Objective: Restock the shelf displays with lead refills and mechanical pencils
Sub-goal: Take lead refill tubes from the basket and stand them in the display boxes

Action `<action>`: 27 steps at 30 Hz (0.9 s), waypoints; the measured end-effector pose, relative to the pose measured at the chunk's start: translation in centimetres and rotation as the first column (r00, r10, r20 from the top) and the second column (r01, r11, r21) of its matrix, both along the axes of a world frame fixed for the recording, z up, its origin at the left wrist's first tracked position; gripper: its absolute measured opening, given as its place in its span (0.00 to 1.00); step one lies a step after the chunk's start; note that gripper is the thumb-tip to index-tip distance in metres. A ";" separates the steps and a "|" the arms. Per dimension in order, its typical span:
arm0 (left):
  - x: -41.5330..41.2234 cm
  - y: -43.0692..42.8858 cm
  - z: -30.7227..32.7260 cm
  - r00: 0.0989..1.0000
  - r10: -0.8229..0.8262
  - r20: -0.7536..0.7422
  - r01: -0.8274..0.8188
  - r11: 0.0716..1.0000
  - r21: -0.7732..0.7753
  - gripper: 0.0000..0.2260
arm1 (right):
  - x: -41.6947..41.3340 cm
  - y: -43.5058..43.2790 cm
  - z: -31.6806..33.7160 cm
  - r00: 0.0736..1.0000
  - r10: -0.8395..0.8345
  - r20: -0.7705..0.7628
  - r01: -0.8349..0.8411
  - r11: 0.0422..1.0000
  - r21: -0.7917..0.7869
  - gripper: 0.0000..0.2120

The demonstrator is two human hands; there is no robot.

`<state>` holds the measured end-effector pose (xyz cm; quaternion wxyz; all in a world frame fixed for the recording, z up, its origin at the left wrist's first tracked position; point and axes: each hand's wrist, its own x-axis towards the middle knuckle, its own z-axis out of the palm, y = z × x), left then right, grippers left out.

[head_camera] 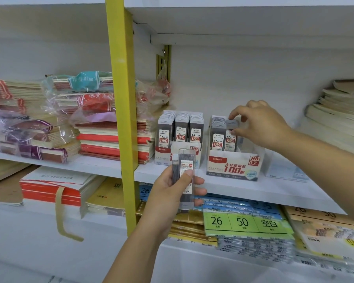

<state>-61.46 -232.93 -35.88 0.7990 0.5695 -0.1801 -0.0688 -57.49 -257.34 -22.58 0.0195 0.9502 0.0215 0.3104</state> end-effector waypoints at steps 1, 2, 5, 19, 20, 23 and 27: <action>0.0 0.0 0.0 1.000 -0.001 0.001 0.001 1.000 0.000 0.13 | 0.1 0.0 -0.1 1.000 0.001 0.015 -0.001 1.000 0.001 0.17; 0.0 0.0 -0.1 1.000 -0.005 -0.001 0.005 1.000 -0.003 0.13 | 0.2 0.0 -0.2 1.000 0.001 0.031 -0.001 1.000 0.001 0.17; 0.1 0.0 -0.1 1.000 -0.012 -0.002 0.012 1.000 -0.015 0.13 | 0.4 0.0 -0.5 0.999 -0.012 0.051 0.012 1.000 -0.004 0.15; -1.7 -1.2 1.9 0.982 -0.144 0.119 0.131 0.985 0.115 0.05 | -8.7 6.7 -3.8 0.836 0.544 -0.076 -0.292 0.558 0.777 0.09; -1.7 -1.3 2.1 0.979 -0.161 0.121 0.146 0.981 0.124 0.05 | -8.7 6.7 -4.2 0.844 0.537 -0.023 -0.300 0.505 0.809 0.07; -1.5 -1.0 2.0 0.975 -0.207 0.084 0.199 0.975 0.095 0.11 | -8.6 6.3 -4.7 0.879 0.466 0.100 -0.279 0.332 0.901 0.06; -0.5 0.3 1.3 0.991 -0.132 0.026 0.131 0.991 0.009 0.15 | -8.7 5.0 -5.1 0.859 0.507 0.079 -0.226 0.236 0.945 0.10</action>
